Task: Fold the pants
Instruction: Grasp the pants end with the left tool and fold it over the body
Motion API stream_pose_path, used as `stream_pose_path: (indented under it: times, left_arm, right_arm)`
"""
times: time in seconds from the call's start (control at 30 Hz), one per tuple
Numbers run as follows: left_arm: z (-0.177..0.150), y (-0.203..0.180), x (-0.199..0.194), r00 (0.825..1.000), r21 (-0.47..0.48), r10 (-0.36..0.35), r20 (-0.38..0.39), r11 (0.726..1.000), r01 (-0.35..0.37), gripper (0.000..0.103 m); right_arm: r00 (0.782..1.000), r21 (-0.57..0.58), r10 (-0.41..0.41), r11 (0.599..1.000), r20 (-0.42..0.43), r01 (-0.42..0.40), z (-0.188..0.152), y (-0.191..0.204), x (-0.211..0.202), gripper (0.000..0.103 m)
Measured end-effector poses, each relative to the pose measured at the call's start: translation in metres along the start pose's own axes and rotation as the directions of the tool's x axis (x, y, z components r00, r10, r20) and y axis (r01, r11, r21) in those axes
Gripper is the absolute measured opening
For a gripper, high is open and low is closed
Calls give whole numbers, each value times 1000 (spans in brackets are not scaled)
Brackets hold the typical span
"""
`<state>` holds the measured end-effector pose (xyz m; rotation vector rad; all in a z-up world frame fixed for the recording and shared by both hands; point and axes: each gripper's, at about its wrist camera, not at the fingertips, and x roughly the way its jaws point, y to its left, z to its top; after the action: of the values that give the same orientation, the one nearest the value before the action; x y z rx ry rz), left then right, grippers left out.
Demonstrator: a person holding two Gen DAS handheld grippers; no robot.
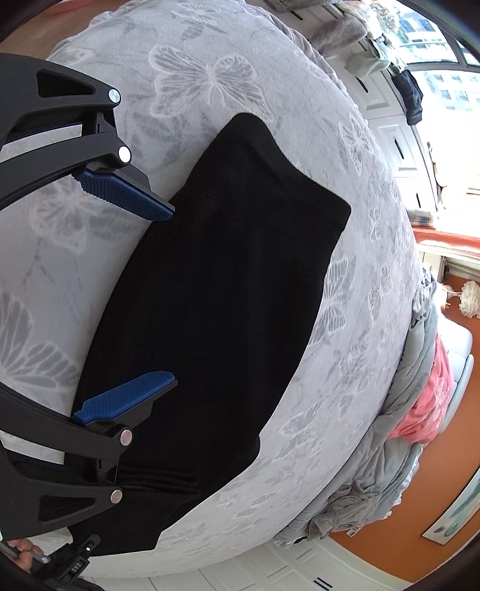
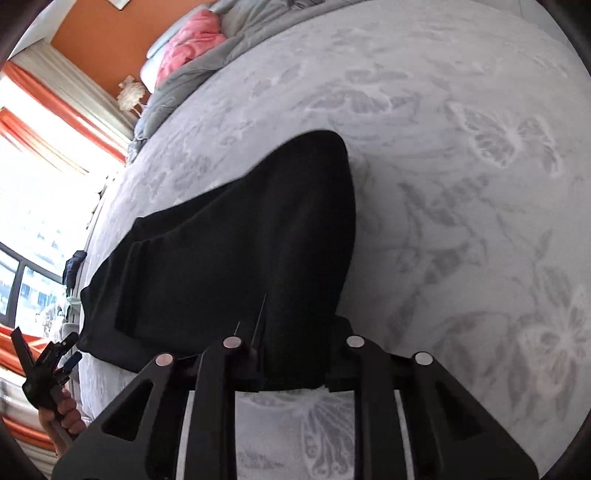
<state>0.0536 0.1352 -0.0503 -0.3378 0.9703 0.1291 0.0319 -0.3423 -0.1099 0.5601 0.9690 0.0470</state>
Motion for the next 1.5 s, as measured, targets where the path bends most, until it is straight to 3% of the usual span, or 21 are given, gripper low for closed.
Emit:
stream_pose_path:
  times: [0.17,0.27,0.33,0.37,0.43,0.47,0.5,0.57,0.67,0.73,0.8,0.83,0.87,0.93,1.07,1.23,1.27,1.3,1.33,1.37,1.5]
  left_arm:
    - [-3,-18,0,1000,43,1,17,999,-2,81]
    - [-6,-16,6,1000,36,-16,-15,999,17,82]
    - [-4,-5,14,999,-12,-24,-49,1000,23,82]
    - [-1,3,17,997,-48,-31,-64,998,28,82]
    - [6,27,18,997,-155,-45,-69,987,34,82]
    - [9,40,19,997,-216,-43,-68,976,27,82]
    - [11,52,20,997,-270,-38,-72,963,18,82]
    - [15,75,25,995,-366,-45,-84,931,11,82]
    - [15,107,39,991,-528,-100,-85,848,40,82]
    - [17,114,46,991,-569,-118,-61,820,63,82]
    - [25,108,44,997,-524,-78,-16,850,58,80]
    - [27,104,45,999,-494,-55,-2,868,47,63]
    - [29,100,47,1000,-472,-32,-1,881,27,37]
    - [29,95,52,998,-455,-66,8,888,63,16]
    - [37,81,32,996,-426,-62,60,901,82,12]
    - [44,64,16,993,-389,-74,94,915,105,12]
    - [43,64,17,993,-394,-75,92,913,105,12]
    - [42,64,18,994,-396,-73,87,912,102,12]
    - [42,64,19,994,-392,-67,81,915,93,12]
    - [42,65,20,995,-389,-61,76,917,86,12]
    - [42,65,21,997,-356,-49,62,932,68,12]
  right_arm:
    - [996,-42,-6,999,92,10,5,-10,-49,16]
    - [987,-78,-162,984,-4,161,5,-24,-23,27]
    - [980,2,-184,983,-79,185,4,-40,-10,35]
    - [984,37,-168,985,-52,170,5,-42,-18,36]
    - [971,-9,-232,972,61,233,10,-26,-43,37]
    - [958,-61,-254,963,133,264,11,-11,-56,46]
    - [949,-101,-250,957,192,272,10,3,-66,67]
    - [947,-155,-200,958,251,243,7,28,-73,80]
    - [969,-274,-127,944,210,183,5,69,-54,79]
    - [985,-362,-93,921,147,141,-3,97,-35,79]
    - [990,-438,-98,889,105,135,-17,126,-15,79]
    - [990,-472,-107,871,92,138,-24,137,-6,80]
    - [990,-502,-116,853,81,142,-31,147,1,80]
    - [989,-537,-129,831,69,146,-46,156,10,80]
    - [991,-586,-111,800,71,131,-60,169,23,80]
    - [985,-680,-155,715,72,163,-69,196,63,77]
    - [982,-695,-179,699,57,168,-70,197,77,54]
    - [975,-699,-215,690,49,187,-71,196,88,40]
    - [972,-689,-224,694,66,207,-70,194,92,35]
    - [969,-672,-235,707,74,223,-65,195,91,19]
    - [987,-533,-105,832,125,156,-32,203,48,18]
